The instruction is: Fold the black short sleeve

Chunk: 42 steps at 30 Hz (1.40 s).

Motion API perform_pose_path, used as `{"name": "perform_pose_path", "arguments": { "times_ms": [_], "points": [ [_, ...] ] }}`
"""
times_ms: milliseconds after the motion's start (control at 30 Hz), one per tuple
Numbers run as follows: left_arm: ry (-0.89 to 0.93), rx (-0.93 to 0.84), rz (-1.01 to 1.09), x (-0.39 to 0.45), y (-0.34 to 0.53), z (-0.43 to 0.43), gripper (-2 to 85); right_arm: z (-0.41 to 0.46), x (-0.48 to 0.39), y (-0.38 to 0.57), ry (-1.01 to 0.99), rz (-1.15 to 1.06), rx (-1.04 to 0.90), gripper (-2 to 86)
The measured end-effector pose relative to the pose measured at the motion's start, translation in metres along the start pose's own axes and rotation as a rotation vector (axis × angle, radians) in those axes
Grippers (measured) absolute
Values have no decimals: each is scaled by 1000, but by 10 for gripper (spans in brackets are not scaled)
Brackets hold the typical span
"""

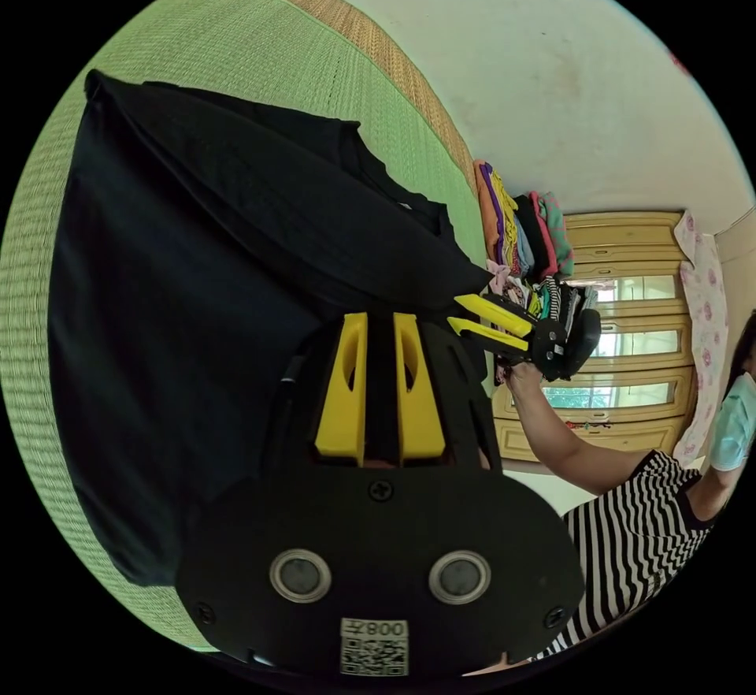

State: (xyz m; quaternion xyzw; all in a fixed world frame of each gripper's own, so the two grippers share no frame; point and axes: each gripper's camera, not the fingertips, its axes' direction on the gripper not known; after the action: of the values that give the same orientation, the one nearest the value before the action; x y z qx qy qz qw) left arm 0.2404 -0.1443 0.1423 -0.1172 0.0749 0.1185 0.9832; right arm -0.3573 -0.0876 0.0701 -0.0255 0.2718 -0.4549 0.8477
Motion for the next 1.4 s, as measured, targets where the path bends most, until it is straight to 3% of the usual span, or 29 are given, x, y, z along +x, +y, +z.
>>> {"name": "perform_pose_path", "arguments": {
  "times_ms": [333, 600, 900, 1200, 1400],
  "points": [
    [-3, 15, 19, 13, -17, 1, 12, -32, -2, -20, 80, 33, 61, 16],
    [-8, 166, 141, 47, -58, -29, 12, -67, 62, -45, 72, 144, 157, 17],
    [-64, 276, 163, 47, -44, -45, 32, -35, 139, -13, -160, 410, 195, 57],
    [-186, 214, -4, 0, -32, -45, 22, 38, 170, 35, -312, 532, 113, 33],
    [-172, 230, -23, -13, -14, -55, 4, 78, 204, 65, -350, 665, 90, 18]
  ]
}}
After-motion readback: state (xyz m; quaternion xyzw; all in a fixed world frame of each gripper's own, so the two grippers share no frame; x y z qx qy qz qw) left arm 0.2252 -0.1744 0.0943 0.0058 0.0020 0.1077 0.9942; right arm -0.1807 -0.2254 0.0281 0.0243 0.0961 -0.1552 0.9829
